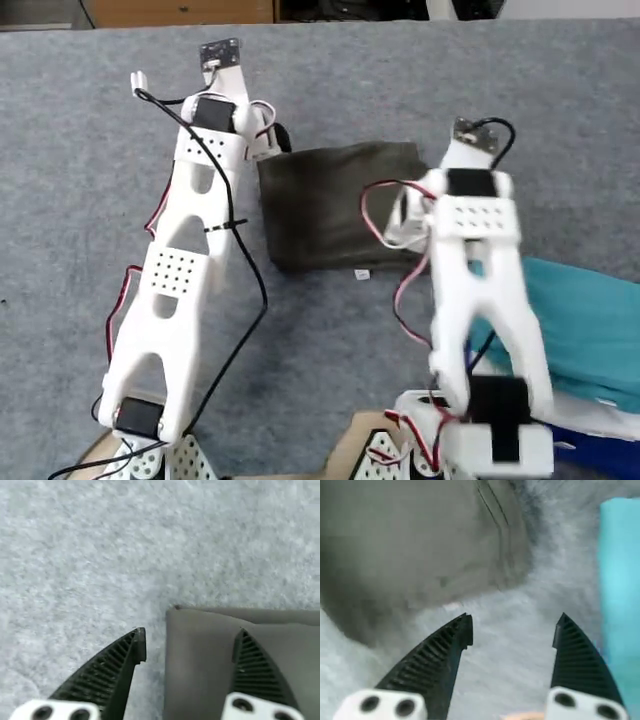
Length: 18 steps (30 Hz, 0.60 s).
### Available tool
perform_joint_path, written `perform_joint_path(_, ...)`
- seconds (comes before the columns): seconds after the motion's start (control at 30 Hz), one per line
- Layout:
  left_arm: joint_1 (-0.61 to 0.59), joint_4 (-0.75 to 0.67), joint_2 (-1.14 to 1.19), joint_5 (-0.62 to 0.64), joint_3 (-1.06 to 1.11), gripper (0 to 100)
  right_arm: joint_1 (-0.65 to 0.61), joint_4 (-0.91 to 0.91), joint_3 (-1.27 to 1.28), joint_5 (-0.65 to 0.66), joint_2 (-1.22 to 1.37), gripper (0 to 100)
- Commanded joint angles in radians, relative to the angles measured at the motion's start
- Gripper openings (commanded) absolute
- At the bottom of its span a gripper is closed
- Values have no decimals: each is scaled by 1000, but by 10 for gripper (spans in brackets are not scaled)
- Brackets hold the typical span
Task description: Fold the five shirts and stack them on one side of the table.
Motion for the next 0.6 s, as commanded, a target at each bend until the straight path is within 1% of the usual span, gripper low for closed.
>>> perform_joint_path(0.0,-25,-23,-53,0,-5,286,-38,-117,-5,-149,70,263)
perform_joint_path(0.1,-21,-48,-54,-2,38,286,-35,-155,-25,-172,101,263)
perform_joint_path(0.2,-9,-46,-54,-2,46,286,-39,-219,-24,-175,147,263)
perform_joint_path(0.3,6,-46,-54,-2,49,285,-31,-270,-28,-210,222,263)
perform_joint_path(0.57,20,-60,-30,5,66,281,-30,-419,-30,-215,341,261)
